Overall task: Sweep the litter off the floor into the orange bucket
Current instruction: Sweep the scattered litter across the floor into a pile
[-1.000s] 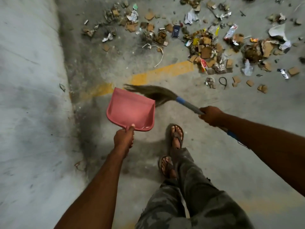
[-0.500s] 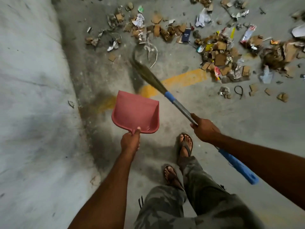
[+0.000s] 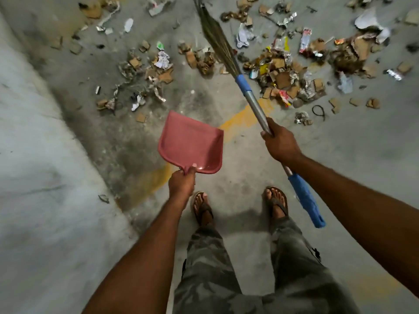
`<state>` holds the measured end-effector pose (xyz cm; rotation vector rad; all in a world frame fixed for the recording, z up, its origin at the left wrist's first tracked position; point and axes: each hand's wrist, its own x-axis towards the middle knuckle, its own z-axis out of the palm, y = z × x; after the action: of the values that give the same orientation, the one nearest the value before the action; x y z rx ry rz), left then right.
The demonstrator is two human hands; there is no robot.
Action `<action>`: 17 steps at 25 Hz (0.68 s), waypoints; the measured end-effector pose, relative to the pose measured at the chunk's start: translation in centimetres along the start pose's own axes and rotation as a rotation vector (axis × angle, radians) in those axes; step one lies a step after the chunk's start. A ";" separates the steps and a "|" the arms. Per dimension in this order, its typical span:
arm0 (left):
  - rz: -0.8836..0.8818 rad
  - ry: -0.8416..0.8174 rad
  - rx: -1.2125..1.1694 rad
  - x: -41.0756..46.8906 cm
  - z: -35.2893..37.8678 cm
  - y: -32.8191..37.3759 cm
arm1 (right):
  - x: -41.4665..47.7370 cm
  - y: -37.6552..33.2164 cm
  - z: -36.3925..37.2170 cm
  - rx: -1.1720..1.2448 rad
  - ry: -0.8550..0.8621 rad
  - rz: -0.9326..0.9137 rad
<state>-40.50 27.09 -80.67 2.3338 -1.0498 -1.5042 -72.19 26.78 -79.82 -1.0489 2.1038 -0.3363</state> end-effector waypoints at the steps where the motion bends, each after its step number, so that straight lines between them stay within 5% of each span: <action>1: 0.031 -0.028 0.026 -0.2 -0.7 1.1 | -1.8 -0.2 -0.4 0.064 0.002 0.036; 9: 0.140 -0.224 0.287 0.2 -2.8 2.5 | -16.1 3.4 4.0 0.399 0.100 0.322; 17: 0.188 -0.364 0.420 -4.5 0.4 -0.6 | -32.1 10.9 10.3 0.583 0.418 0.705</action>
<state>-41.65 30.50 -77.89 2.1585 -1.7744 -1.8174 -58.64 59.29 -76.32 0.1304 2.3534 -0.7883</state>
